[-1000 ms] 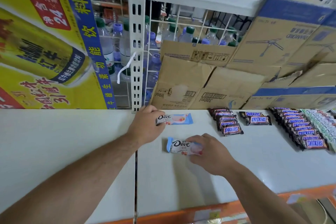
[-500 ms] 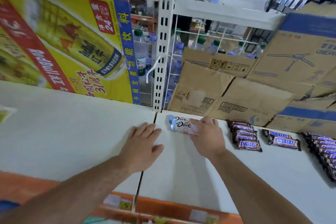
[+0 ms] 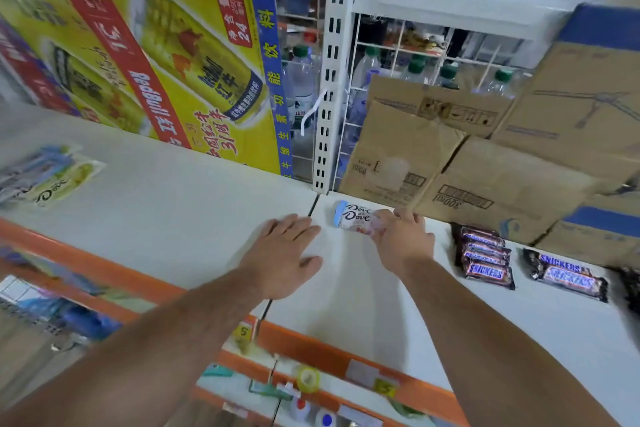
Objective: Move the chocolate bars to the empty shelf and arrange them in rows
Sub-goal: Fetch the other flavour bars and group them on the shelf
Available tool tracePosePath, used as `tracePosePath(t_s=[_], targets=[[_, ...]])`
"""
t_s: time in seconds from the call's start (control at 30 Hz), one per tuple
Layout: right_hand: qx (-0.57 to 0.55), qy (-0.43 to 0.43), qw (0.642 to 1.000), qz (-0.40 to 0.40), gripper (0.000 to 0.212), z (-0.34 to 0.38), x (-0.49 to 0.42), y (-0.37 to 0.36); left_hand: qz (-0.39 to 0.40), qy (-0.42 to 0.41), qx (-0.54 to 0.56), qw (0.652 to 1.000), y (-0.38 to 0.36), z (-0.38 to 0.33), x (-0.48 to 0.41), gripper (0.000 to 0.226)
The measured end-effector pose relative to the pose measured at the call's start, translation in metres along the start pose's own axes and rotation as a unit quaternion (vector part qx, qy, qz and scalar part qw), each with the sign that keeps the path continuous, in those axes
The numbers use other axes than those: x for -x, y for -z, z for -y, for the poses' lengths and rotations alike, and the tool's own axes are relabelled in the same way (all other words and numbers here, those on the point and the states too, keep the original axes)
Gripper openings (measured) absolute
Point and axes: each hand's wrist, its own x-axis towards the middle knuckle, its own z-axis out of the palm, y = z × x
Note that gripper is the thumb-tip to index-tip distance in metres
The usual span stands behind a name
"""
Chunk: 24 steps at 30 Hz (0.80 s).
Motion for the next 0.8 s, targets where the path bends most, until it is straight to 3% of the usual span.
tracePosePath(t_s=[0.33, 0.5, 0.6, 0.67, 0.8], targets=[[-0.017, -0.011, 1.0, -0.018, 0.03, -0.008, -0.003, -0.008, -0.01, 0.017, 0.022, 1.0, -0.002, -0.001, -0.002, 0.068], [-0.004, 0.002, 1.0, -0.016, 0.041, -0.007, -0.001, -0.009, -0.008, 0.018, 0.016, 1.0, -0.003, -0.001, -0.001, 0.07], [-0.001, 0.0, 0.997, -0.076, 0.05, -0.003, 0.016, -0.006, -0.007, 0.021, 0.021, 1.0, -0.004, 0.0, -0.001, 0.069], [0.018, 0.017, 0.994, -0.105, 0.044, 0.003, 0.034, -0.009, -0.01, 0.021, 0.024, 0.999, -0.005, 0.001, -0.002, 0.07], [0.02, 0.049, 0.998, -0.04, 0.044, 0.024, 0.062, -0.013, 0.029, 0.023, 0.063, 0.997, -0.002, 0.002, -0.006, 0.073]])
